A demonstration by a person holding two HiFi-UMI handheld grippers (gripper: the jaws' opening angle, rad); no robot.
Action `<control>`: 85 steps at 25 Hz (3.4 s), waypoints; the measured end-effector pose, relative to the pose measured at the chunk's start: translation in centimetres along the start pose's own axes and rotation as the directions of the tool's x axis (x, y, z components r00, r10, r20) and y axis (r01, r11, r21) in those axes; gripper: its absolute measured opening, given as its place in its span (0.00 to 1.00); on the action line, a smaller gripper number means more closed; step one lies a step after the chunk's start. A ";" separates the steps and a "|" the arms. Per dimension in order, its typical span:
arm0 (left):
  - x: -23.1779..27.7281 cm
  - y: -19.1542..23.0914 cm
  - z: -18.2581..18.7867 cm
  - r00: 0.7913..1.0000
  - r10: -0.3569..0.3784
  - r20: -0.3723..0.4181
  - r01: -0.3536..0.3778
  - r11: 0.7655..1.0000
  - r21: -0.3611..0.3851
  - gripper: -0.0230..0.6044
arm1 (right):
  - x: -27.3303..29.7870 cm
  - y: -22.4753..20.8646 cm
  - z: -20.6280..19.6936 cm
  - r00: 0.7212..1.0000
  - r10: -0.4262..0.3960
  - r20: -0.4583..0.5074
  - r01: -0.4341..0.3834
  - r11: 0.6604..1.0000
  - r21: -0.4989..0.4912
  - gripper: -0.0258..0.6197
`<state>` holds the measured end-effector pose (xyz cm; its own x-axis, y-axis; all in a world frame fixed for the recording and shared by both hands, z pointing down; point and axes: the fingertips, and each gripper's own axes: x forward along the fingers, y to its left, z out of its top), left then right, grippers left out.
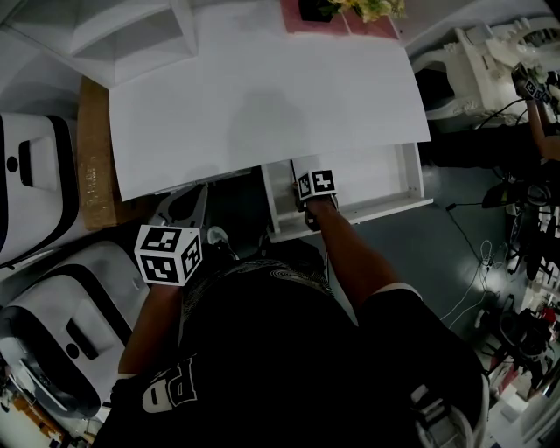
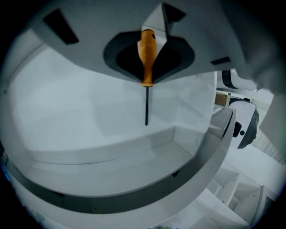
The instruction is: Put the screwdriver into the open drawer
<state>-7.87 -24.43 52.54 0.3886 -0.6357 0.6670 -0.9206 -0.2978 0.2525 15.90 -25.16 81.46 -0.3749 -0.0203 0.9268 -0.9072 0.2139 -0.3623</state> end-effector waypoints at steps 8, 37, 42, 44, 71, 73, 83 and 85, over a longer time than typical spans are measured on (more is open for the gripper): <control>-0.3 0.3 -0.5 1.000 0.006 -0.005 -0.006 1.000 -0.007 0.05 | 0.4 0.1 -0.2 1.000 0.004 -0.013 -0.004 1.000 -0.004 0.16; -1.7 1.1 0.0 0.998 -0.057 0.027 0.057 0.998 0.013 0.05 | -1.7 1.0 0.2 0.993 -0.108 0.048 0.110 0.992 -0.053 0.26; -2.1 1.0 -0.1 0.995 -0.092 0.027 0.091 0.995 0.031 0.05 | -3.4 1.7 0.6 0.986 -0.133 0.104 0.141 0.987 -0.073 0.26; -2.3 1.0 0.0 0.994 -0.108 0.031 0.106 0.993 0.042 0.05 | -4.3 2.2 0.6 0.982 -0.137 0.132 0.147 0.987 -0.068 0.26; -9.5 -2.2 -1.3 0.927 -0.371 0.064 0.349 0.911 0.220 0.05 | -22.5 21.2 -4.2 0.715 0.119 0.689 -0.082 0.993 -0.086 0.05; -9.9 -3.2 -1.7 0.917 -0.396 0.055 0.372 0.896 0.244 0.05 | -23.3 22.0 -5.3 0.702 0.118 0.702 -0.083 0.993 -0.084 0.05; -11.7 -7.8 -2.5 0.897 -0.435 0.075 0.406 0.881 0.243 0.05 | -27.9 23.4 -8.1 0.628 0.114 0.770 -0.039 0.993 -0.115 0.05; -11.9 -8.8 -3.0 0.898 -0.432 0.079 0.404 0.883 0.237 0.05 | -28.8 23.7 -8.9 0.609 0.134 0.782 -0.049 0.990 -0.131 0.05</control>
<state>-4.49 -12.13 44.47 0.7499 -0.4984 0.4350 -0.6471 -0.6891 0.3262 6.93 -10.79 47.09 -0.4988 -0.7474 0.4389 -0.8548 0.3407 -0.3914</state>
